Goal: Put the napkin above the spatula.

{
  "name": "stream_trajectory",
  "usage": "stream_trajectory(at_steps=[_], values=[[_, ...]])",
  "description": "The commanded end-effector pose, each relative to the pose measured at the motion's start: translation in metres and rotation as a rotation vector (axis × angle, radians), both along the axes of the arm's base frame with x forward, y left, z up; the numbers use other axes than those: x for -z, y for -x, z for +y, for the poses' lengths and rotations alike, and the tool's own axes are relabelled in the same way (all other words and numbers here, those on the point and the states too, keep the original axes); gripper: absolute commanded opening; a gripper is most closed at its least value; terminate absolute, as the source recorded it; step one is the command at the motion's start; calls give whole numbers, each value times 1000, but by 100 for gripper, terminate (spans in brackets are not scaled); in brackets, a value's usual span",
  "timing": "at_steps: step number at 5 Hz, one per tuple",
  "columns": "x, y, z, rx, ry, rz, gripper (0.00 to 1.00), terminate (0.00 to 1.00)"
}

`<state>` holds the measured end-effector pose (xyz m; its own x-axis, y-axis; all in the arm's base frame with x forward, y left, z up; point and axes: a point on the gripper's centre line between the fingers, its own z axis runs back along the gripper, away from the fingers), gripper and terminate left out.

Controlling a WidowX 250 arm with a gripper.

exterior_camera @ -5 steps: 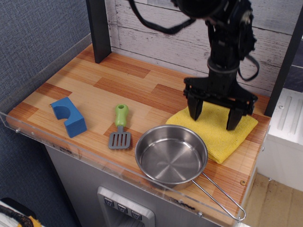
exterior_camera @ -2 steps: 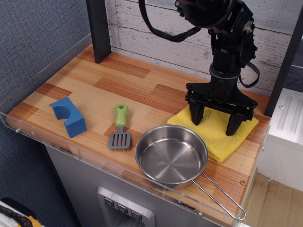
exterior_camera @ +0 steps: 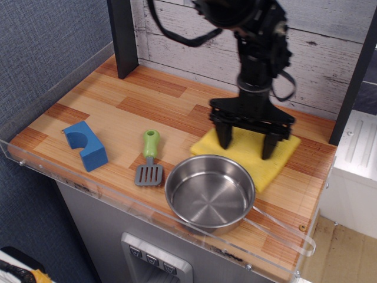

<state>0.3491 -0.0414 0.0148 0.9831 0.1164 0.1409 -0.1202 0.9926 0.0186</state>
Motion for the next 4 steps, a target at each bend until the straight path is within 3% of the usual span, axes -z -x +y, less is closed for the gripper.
stream_trajectory(at_steps=[1, 4], values=[[-25, -5, 30, -61, -22, -84, 100, 0], [-24, -15, 82, -174, -49, -108, 100, 0]])
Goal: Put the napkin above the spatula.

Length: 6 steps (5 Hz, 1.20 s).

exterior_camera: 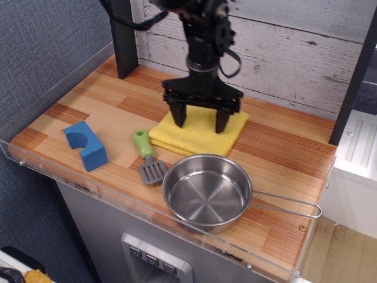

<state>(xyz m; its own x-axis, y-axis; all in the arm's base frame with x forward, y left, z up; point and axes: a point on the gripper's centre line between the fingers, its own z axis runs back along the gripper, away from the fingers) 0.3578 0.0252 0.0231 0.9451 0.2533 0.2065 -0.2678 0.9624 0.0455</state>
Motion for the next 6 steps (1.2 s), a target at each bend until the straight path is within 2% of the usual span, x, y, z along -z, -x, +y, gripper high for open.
stream_trajectory(at_steps=[1, 2, 6], values=[[-14, -9, 32, -59, -16, -50, 100, 0], [-12, -9, 46, -90, -21, -47, 100, 0], [-11, -7, 63, -115, -26, -48, 100, 0]])
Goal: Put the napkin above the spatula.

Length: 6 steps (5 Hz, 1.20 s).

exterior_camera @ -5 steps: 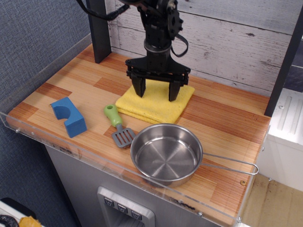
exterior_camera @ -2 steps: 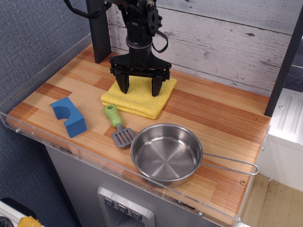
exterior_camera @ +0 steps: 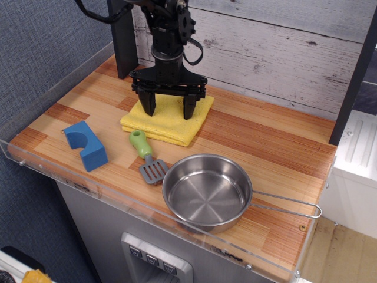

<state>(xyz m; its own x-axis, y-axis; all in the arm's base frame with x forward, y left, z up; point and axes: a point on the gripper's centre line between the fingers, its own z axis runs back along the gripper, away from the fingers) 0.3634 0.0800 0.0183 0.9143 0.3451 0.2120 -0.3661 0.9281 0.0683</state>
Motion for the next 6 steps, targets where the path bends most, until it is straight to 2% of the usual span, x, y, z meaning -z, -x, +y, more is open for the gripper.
stream_trajectory(at_steps=[1, 2, 3, 6], values=[[-19, -1, 6, -6, -3, -58, 100, 0], [-22, -1, 4, -3, -2, -63, 100, 0], [-32, -4, -2, 6, 27, -99, 100, 0], [-87, 0, -15, 27, 23, -253, 100, 0]])
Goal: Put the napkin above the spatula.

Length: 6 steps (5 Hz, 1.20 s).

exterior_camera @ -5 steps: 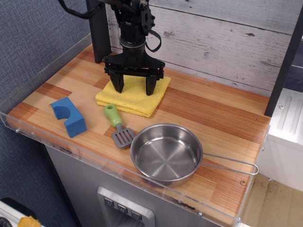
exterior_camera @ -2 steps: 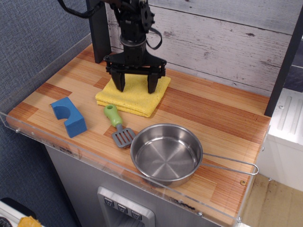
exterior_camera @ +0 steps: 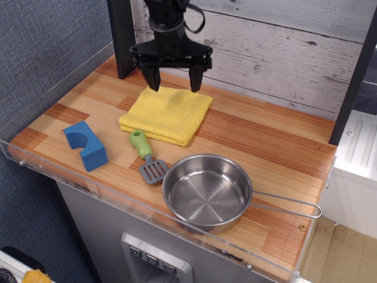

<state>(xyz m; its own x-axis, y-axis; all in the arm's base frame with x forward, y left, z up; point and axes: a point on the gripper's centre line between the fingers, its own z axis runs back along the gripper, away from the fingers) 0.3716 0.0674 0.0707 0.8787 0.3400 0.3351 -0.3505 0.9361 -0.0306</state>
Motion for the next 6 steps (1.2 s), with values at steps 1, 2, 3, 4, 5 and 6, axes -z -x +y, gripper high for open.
stream_trajectory(at_steps=[1, 2, 3, 4, 5, 6], values=[[-59, 16, -7, 16, -26, -188, 100, 0], [-74, 22, -11, 30, -21, -238, 100, 0], [-74, 22, -11, 30, -21, -238, 100, 0], [-74, 22, -11, 30, -21, -238, 100, 0], [-74, 22, -11, 30, -21, -238, 100, 0], [-74, 22, -11, 30, -21, -238, 100, 0]])
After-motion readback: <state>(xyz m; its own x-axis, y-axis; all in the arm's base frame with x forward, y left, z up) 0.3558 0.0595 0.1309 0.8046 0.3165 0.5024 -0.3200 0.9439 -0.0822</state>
